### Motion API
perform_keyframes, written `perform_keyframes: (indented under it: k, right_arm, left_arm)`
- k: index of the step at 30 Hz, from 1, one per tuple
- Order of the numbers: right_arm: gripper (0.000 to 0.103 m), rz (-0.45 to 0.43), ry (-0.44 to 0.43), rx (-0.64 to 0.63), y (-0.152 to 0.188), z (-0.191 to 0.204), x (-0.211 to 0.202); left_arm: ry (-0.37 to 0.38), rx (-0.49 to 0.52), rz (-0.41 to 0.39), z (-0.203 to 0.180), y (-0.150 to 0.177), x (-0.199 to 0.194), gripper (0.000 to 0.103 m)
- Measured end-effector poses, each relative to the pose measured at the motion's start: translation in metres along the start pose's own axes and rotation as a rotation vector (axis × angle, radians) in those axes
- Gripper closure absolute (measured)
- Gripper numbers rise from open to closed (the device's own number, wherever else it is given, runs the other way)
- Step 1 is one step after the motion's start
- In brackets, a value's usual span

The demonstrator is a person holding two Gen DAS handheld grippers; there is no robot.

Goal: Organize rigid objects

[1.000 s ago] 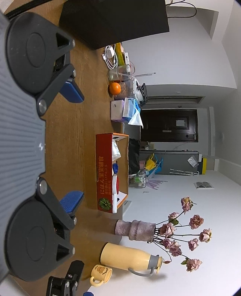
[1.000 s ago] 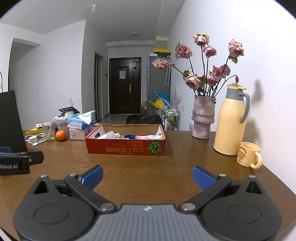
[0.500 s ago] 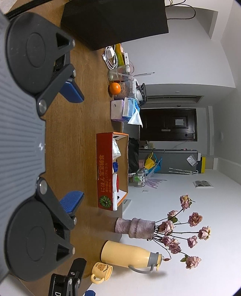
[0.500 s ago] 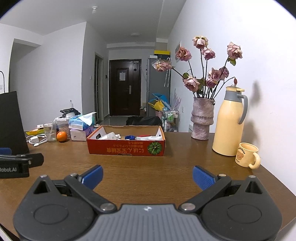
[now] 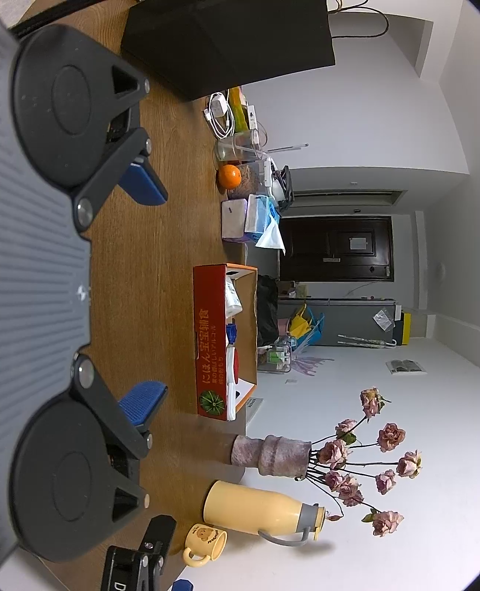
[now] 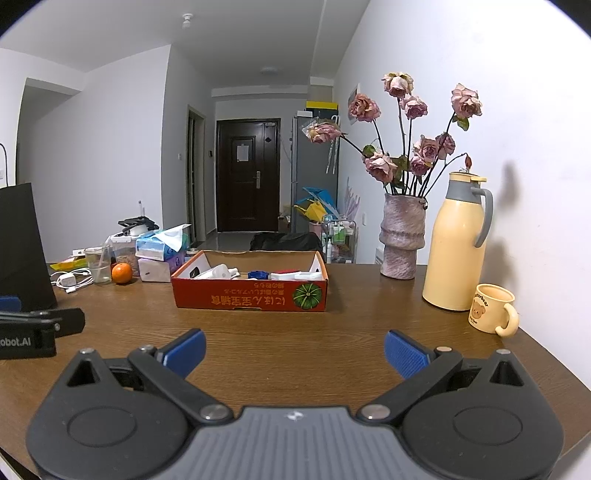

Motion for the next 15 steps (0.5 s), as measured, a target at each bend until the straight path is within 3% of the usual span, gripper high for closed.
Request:
perform_keyframes:
  k: [15]
  right_arm:
    - [0.0, 0.002, 0.002, 0.001, -0.001, -0.0016, 0.0008]
  left_arm:
    - [0.005, 0.0, 0.014, -0.0027, 0.002, 0.0018, 0.0]
Point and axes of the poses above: each gripper's, at about its wrist camera, not at the fingertips, and x roughly the way its jaws point, z to its left, y to its underside, the point moved 4 cm from there along x, roughly the way its jaws point, and after that the axes turned 13 degrees about x, right-handed, at the moved point
